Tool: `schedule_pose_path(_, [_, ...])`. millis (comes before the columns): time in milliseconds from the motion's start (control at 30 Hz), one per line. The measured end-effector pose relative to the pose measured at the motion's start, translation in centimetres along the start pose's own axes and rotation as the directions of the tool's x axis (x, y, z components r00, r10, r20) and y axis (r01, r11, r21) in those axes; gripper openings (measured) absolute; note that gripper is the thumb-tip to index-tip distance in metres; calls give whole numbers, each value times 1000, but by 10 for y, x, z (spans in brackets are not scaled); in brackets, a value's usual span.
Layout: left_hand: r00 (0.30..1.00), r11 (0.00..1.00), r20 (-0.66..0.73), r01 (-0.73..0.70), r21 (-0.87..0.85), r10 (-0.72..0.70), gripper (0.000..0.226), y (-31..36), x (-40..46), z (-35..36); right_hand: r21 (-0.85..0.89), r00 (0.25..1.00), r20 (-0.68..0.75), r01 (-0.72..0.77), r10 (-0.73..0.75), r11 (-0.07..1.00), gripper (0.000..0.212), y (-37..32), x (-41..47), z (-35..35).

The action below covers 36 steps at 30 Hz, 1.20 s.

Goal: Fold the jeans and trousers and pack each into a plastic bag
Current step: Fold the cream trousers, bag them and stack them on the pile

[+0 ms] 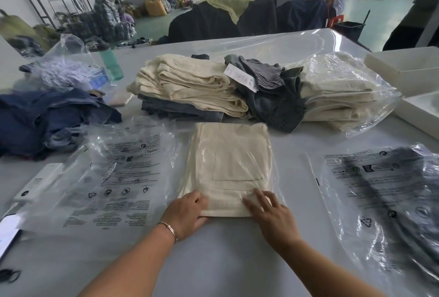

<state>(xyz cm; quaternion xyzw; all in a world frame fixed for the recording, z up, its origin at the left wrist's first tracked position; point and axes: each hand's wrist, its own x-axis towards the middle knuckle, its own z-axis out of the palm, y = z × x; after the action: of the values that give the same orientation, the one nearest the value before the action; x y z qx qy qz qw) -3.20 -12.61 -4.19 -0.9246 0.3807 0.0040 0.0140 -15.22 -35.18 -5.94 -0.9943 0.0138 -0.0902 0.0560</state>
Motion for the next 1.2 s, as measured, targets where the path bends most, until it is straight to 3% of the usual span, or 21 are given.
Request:
schedule_pose_path(67, [989,989,-32,-141,36,142,37,-6,-7,-5,2,1000,-15,9,-8,1000,63,-2,-1,-1])
schedule_pose_path(133, [977,974,-63,-195,112,203,34,-7,-10,-9,-5,998,-47,45,-45,999,60,-2,-1,-1])
schedule_pose_path(300, [974,979,-123,-180,92,190,39,-3,-3,-7,31,979,-177,112,-104,993,60,3,-3,2])
schedule_pose_path(467, [967,979,-152,-202,22,203,38,-5,-3,0,9,972,-232,30,-27,1000,64,-4,-5,2])
schedule_pose_path(567, [957,973,-175,-221,73,231,37,-13,-10,3,-63,942,-335,6,-27,998,56,-6,-12,7])
schedule_pose_path(633, [953,969,-186,-220,116,239,41,-27,-20,7,-67,921,-387,-83,51,994,56,-7,-20,9])
schedule_pose_path(700, [962,978,-188,-180,107,198,42,-45,-29,9,46,863,-395,-324,315,945,51,-3,-30,8])
schedule_pose_path(767, [980,989,-153,-110,97,124,43,-61,-37,9,189,799,-276,-500,534,845,40,3,-39,4])
schedule_pose_path(833, [998,998,-48,-45,39,47,39,-70,-41,9,303,781,-137,-553,609,776,12,5,-44,2])
schedule_pose_path(933, [992,996,93,86,-33,-82,39,-72,-40,13,341,768,-74,-580,636,740,23,3,-42,3])
schedule_pose_path(1067, [985,988,120,137,-67,-128,22,-68,-36,12,366,724,-52,-627,688,688,9,-1,-37,1])
schedule_pose_path(1133, [983,986,108,153,-68,-145,19,-68,-36,11,469,700,21,-637,713,612,13,0,-35,-1])
schedule_pose_path(1200, [979,975,96,191,-110,-181,14,-67,-36,6,635,653,132,-633,746,442,13,5,-34,-8])
